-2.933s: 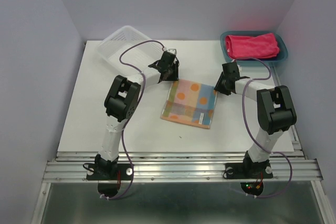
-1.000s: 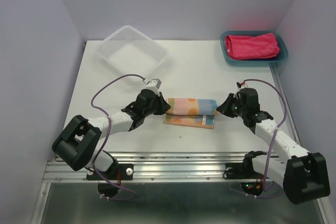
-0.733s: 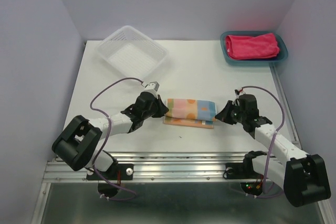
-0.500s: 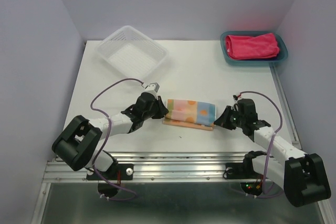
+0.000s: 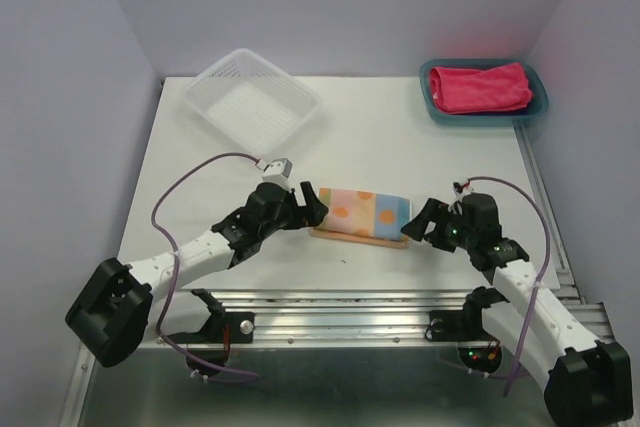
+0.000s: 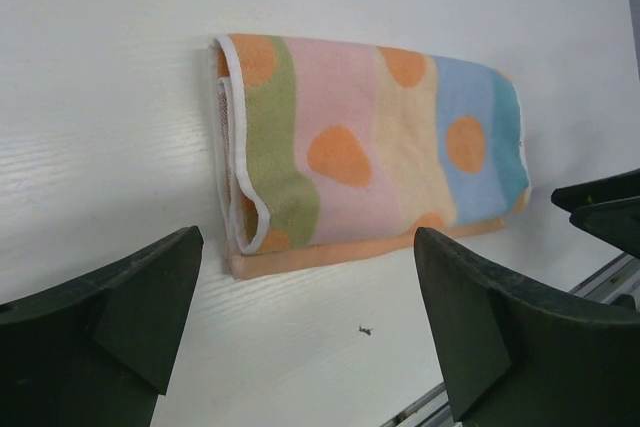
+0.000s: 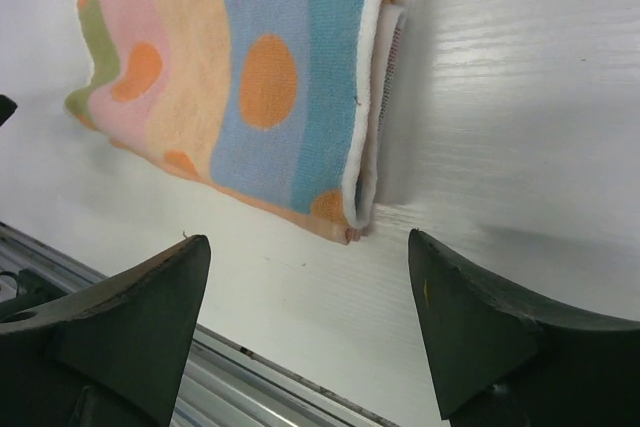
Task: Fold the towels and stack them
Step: Fold the towel
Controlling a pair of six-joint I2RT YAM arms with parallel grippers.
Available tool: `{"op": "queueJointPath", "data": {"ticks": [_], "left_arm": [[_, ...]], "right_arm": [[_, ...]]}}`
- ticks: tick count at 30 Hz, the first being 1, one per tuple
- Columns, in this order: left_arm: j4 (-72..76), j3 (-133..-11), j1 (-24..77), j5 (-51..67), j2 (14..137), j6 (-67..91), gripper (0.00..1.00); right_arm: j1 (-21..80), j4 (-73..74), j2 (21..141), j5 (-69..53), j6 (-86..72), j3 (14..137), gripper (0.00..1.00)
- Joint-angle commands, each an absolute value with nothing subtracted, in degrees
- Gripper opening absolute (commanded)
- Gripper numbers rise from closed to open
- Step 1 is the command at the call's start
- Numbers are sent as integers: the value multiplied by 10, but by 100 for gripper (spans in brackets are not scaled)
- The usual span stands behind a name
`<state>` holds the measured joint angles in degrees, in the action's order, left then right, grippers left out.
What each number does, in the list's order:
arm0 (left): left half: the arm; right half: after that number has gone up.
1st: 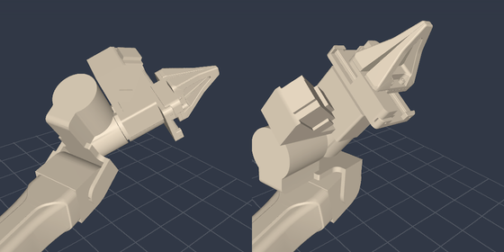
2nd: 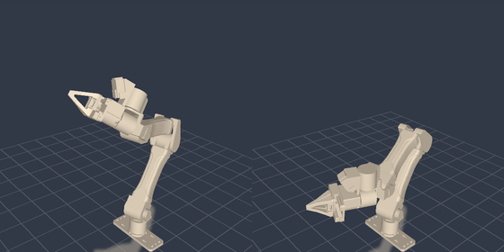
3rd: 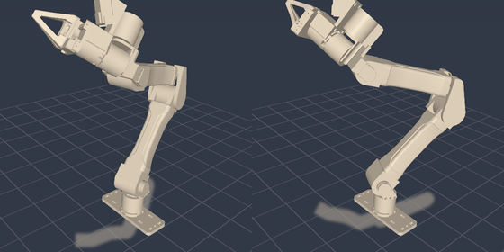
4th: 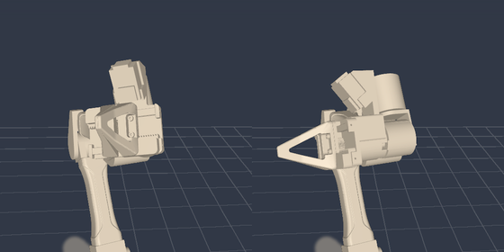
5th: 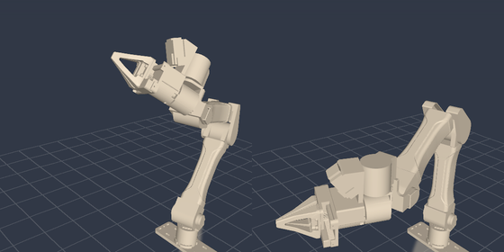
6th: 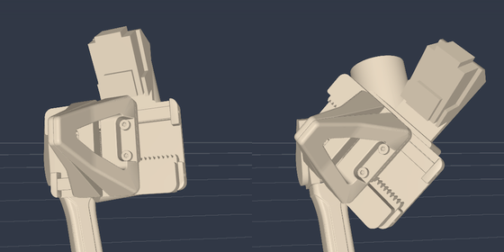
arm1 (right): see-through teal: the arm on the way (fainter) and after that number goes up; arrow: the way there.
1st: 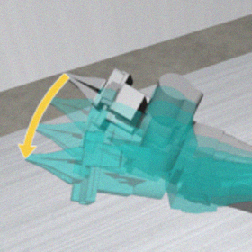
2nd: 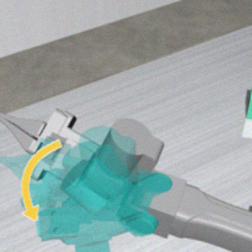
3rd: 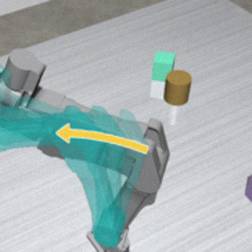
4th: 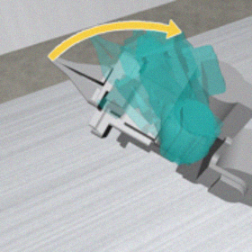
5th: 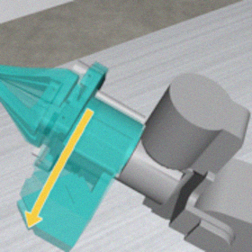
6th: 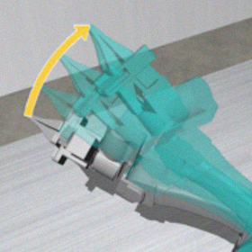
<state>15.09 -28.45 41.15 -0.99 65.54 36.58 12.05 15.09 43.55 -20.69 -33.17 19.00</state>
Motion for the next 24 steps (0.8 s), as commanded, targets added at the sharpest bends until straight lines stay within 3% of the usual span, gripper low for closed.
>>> {"op": "queueJointPath", "data": {"ticks": [1, 8, 19, 23, 24], "left_arm": [[136, -297, 413, -47, 664, 363, 99], [120, -340, 412, -72, 728, 354, 99], [128, -319, 412, -90, 712, 354, 99], [132, -312, 412, -91, 703, 357, 99], [131, -309, 412, -95, 701, 357, 99]], "right_arm": [[123, 189, 443, -134, -336, 255, 83], [126, 164, 552, -106, -351, 295, 80], [176, 81, 707, -55, -381, 317, 71], [201, 78, 733, -29, -388, 323, 63], [204, 76, 741, -27, -391, 323, 57]]}}
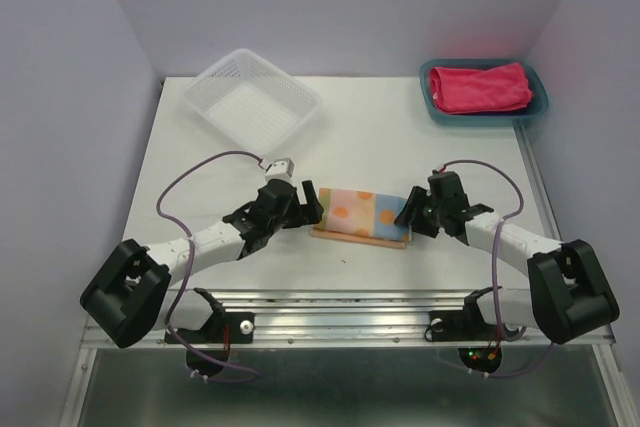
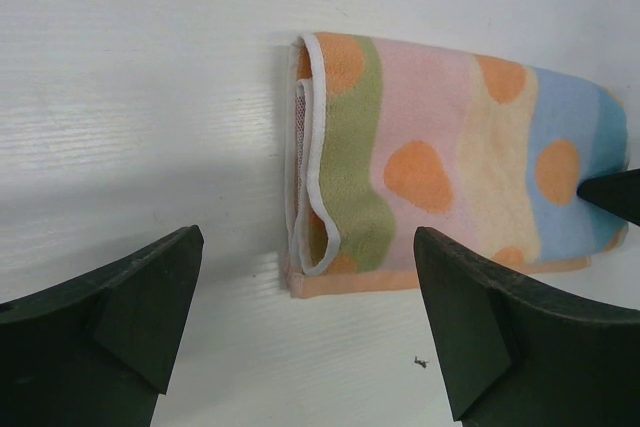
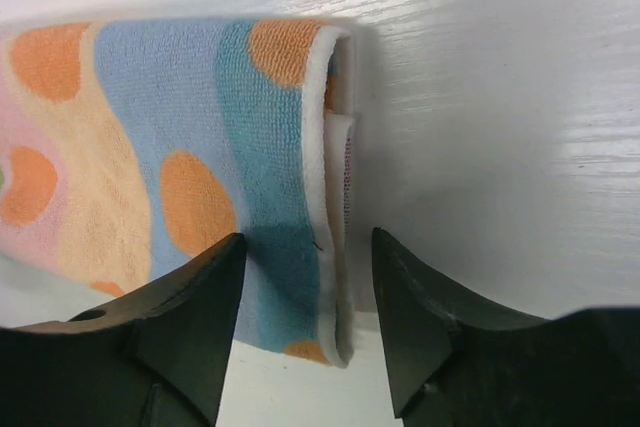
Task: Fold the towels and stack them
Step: Fold the towel, then neatly place the folded towel into the bin
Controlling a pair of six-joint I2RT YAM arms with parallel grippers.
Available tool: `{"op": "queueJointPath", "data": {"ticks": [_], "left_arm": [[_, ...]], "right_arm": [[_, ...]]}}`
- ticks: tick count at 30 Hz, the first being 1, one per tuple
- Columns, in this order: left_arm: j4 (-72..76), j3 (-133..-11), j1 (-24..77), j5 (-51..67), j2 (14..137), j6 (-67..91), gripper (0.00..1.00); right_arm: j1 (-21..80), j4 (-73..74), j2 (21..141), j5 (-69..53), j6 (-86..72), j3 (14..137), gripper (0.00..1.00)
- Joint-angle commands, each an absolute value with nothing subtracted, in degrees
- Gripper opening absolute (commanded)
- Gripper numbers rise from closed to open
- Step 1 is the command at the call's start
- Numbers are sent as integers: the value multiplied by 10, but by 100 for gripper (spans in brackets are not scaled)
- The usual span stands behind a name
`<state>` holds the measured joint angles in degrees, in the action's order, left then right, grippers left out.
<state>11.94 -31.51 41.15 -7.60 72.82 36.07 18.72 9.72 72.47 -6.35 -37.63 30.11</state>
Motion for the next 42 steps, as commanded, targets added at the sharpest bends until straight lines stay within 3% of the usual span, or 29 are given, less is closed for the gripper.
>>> {"op": "queueJointPath", "data": {"ticks": [1, 4, 9, 15, 25, 30, 42], "left_arm": [[131, -308, 412, -97, 700, 358, 99], [130, -307, 412, -100, 697, 358, 99], [127, -305, 412, -105, 692, 359, 99], [116, -305, 412, -124, 676, 360, 99], [82, -327, 410, -162, 656, 355, 99], [54, -352, 410, -192, 665, 349, 99], [24, -403, 402, -240, 718, 335, 99]], "right_arm": [[207, 76, 745, -23, -393, 322, 52], [210, 73, 765, -19, -393, 322, 41], [214, 72, 797, -15, -383, 333, 33], [215, 89, 831, 39, -321, 392, 1], [215, 134, 894, 238, -53, 605, 1], [210, 79, 932, 268, 94, 693, 1], [155, 75, 1123, 405, 206, 996, 1]]}}
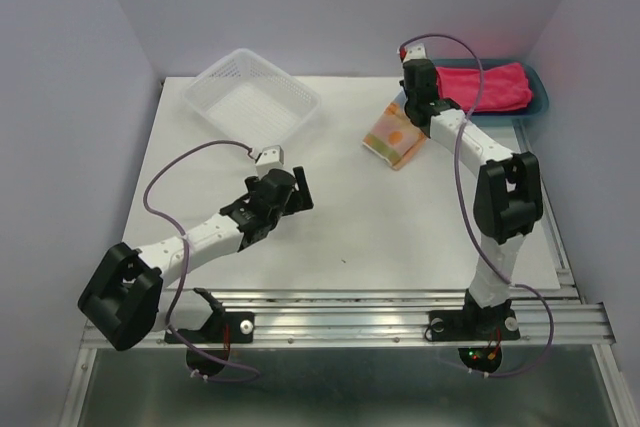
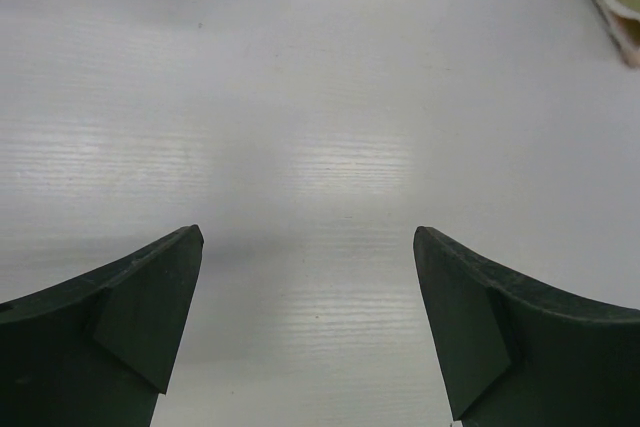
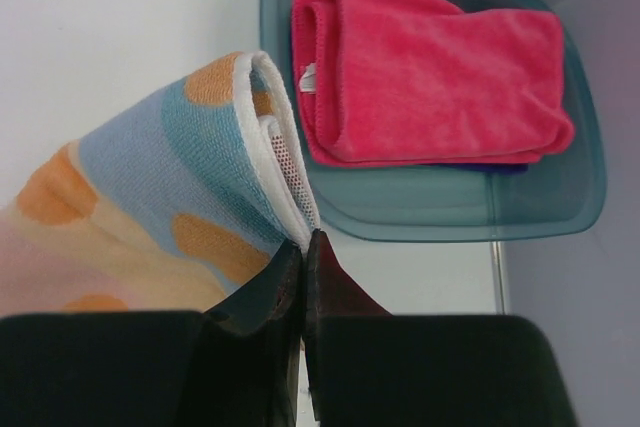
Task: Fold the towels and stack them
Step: Neatly place the folded towel into the bin
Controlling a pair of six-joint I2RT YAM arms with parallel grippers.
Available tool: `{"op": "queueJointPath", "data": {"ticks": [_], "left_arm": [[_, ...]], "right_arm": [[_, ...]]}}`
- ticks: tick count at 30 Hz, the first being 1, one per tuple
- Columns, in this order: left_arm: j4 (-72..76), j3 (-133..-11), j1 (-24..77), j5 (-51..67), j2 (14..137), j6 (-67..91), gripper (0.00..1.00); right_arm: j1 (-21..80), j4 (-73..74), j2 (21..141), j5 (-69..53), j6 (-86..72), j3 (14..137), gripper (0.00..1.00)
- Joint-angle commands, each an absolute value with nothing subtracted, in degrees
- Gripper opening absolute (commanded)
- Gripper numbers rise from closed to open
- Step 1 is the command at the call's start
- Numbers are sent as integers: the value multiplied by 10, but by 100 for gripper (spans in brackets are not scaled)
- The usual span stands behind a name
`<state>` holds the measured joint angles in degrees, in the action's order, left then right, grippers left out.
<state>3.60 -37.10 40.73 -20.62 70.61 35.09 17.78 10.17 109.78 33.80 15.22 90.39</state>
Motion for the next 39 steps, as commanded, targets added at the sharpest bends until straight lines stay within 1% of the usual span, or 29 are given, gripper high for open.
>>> {"op": "queueJointPath", "data": {"ticks": [1, 7, 11, 17, 27, 32, 39], "left_arm": [[23, -406, 401, -243, 722, 335, 99], [18, -429, 395, -248, 744, 324, 99], [14, -439, 392, -250, 753, 321, 99], [8, -449, 388, -250, 761, 319, 99], [4, -463, 383, -248, 778, 316, 99], [4, -475, 382, -243, 797, 314, 99], [11, -487, 377, -221, 816, 306, 99]], "right_arm": [[149, 76, 1135, 409, 212, 1014, 1], [114, 67, 1214, 438, 243, 1131, 1], [99, 70, 1269, 450, 286, 1242, 1], [81, 32, 1321, 490, 360, 1308, 1], [41, 5, 1357, 499, 388, 1345, 1], [30, -47, 1376, 548, 404, 1339, 1], [18, -76, 1409, 520, 383, 1339, 1]]}}
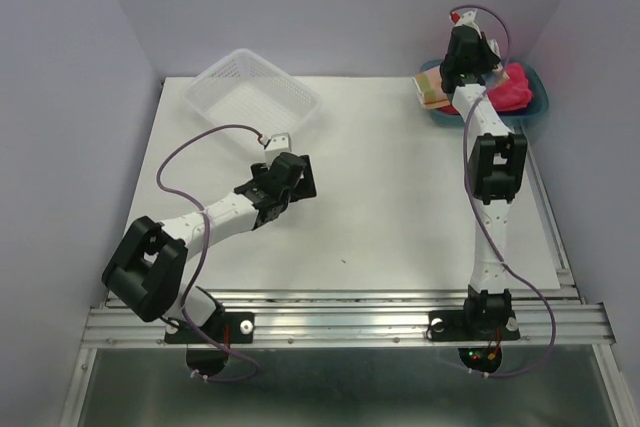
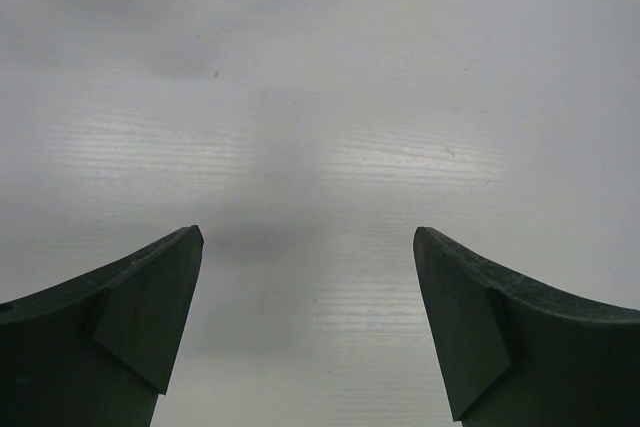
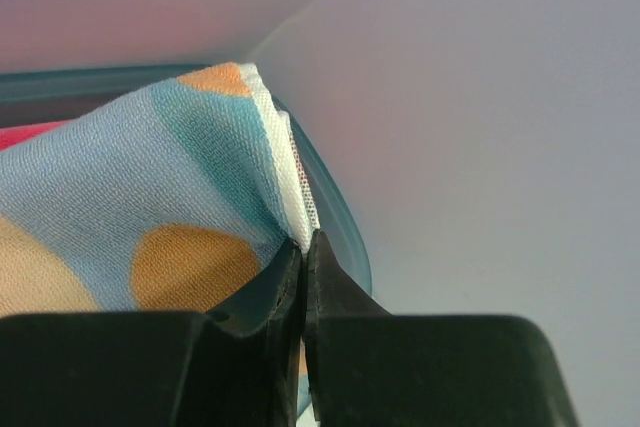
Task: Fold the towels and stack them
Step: Neatly place the folded towel into the bin
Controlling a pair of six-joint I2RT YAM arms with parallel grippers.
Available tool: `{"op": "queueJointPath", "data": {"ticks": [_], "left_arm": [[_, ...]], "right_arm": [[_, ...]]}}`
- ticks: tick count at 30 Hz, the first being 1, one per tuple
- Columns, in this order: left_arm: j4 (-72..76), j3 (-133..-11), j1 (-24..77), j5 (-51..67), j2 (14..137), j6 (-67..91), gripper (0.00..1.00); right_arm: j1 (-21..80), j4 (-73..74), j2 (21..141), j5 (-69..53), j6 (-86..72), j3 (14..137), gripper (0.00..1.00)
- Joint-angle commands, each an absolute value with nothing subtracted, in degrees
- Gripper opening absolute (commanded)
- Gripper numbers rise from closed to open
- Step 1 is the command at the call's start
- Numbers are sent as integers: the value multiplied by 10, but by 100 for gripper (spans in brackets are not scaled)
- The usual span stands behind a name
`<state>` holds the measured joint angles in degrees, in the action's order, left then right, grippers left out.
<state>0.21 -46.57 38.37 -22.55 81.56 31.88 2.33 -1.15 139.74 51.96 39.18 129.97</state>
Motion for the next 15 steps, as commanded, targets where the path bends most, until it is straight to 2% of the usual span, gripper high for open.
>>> {"op": "queueJointPath", "data": {"ticks": [1, 15], "left_arm": [[11, -488, 374, -219, 818, 305, 99], [11, -512, 367, -205, 850, 305, 99]], "right_arm": [[16, -83, 1417, 506, 380, 1339, 1], [-44, -185, 1477, 448, 345, 1370, 1]]}}
